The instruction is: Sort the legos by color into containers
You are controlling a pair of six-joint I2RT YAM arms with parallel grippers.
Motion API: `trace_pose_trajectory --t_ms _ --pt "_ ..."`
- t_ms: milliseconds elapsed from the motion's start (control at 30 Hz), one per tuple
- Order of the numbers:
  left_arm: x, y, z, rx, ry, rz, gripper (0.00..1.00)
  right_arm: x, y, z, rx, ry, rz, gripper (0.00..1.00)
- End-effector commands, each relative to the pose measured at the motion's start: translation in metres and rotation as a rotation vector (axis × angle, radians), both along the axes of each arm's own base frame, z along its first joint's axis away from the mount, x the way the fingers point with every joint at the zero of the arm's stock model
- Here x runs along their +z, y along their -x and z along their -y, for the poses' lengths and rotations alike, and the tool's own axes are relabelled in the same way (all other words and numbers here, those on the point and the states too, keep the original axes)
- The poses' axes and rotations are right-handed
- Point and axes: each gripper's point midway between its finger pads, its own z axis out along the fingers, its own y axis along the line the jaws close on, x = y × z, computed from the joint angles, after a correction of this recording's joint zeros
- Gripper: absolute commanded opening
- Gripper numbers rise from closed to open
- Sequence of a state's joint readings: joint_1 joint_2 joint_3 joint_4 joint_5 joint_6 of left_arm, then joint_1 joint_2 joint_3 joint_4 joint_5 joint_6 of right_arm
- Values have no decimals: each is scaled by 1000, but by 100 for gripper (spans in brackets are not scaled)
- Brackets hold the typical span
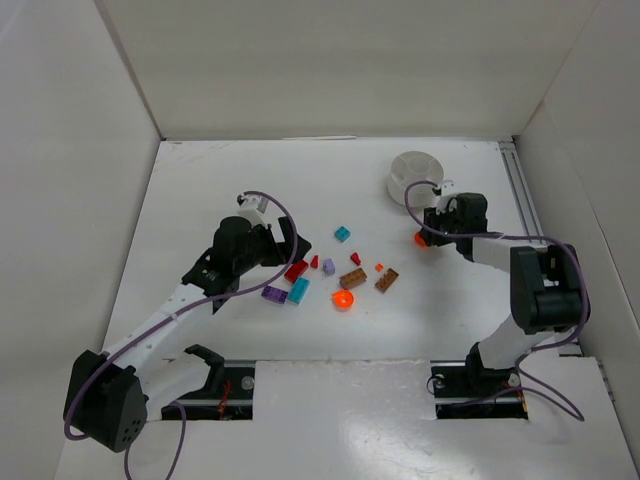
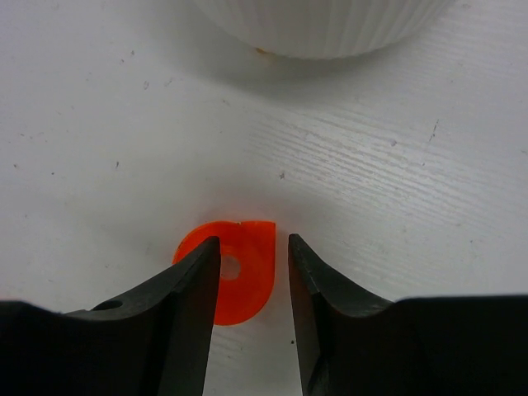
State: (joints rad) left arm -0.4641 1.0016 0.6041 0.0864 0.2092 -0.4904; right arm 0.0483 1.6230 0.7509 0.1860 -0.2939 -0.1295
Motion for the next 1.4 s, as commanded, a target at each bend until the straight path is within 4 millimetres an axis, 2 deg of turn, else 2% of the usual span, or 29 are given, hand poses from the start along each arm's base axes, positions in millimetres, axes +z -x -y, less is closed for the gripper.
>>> trace_pose_trajectory --t_ms 0,100,233,333,400,500,567,633,667,733,767,800,833,867,900,933,967,1000,1033,1100,1200,1233,1300,1367 --pt "14 -2 4 -15 24 48 100 2 -8 2 -14 -32 37 44" --pt "17 -3 3 -6 25 58 100 -1 -9 2 -14 -32 35 44" --pt "16 -1 0 2 18 53 100 -6 -3 0 -12 -44 22 34" --pt "22 -1 -2 12 23 73 100 -3 1 -3 10 -49 37 21" --pt "18 0 -2 15 26 60 100 2 4 -2 18 -40 54 12" --pt "25 2 -3 16 36 79 100 18 10 -5 48 -40 102 2" --pt "24 4 -3 19 43 75 100 40 11 -8 81 -33 169 0" --pt "20 5 -4 19 39 67 100 53 15 -6 97 -10 207 0" --pt "20 5 -4 19 39 67 100 69 16 -6 101 -2 252 0" --pt "20 5 -4 19 39 67 100 82 19 -5 112 15 268 0" --pt "20 5 -4 19 39 67 100 102 17 -6 130 28 329 0" --pt "17 4 -3 19 35 59 100 107 19 -4 121 34 335 0" --pt "22 3 -3 19 40 69 100 116 18 -1 113 49 356 0" --pt "22 3 -3 19 40 70 100 138 14 2 107 79 412 0" --pt "25 2 0 9 44 68 100 147 12 8 85 102 430 0" --pt "17 0 0 5 26 53 100 166 6 20 39 159 456 0" --pt "23 -2 1 5 31 64 100 162 7 25 14 175 436 0" --pt "17 -3 1 1 16 53 100 183 0 32 -9 210 475 0" --pt "24 -7 3 -2 16 70 100 192 -3 38 -47 247 488 0" --pt "21 -10 4 -6 -1 55 100 216 -14 44 -85 302 525 0" --pt "24 -15 5 2 -8 51 100 227 -28 57 -171 366 512 0" --pt "21 -15 5 2 -12 42 100 231 -39 60 -183 386 511 0" --pt "24 -20 6 10 -11 52 100 230 -50 60 -198 411 496 0" --pt "24 -24 8 11 -11 52 100 228 -66 49 -180 412 489 0"
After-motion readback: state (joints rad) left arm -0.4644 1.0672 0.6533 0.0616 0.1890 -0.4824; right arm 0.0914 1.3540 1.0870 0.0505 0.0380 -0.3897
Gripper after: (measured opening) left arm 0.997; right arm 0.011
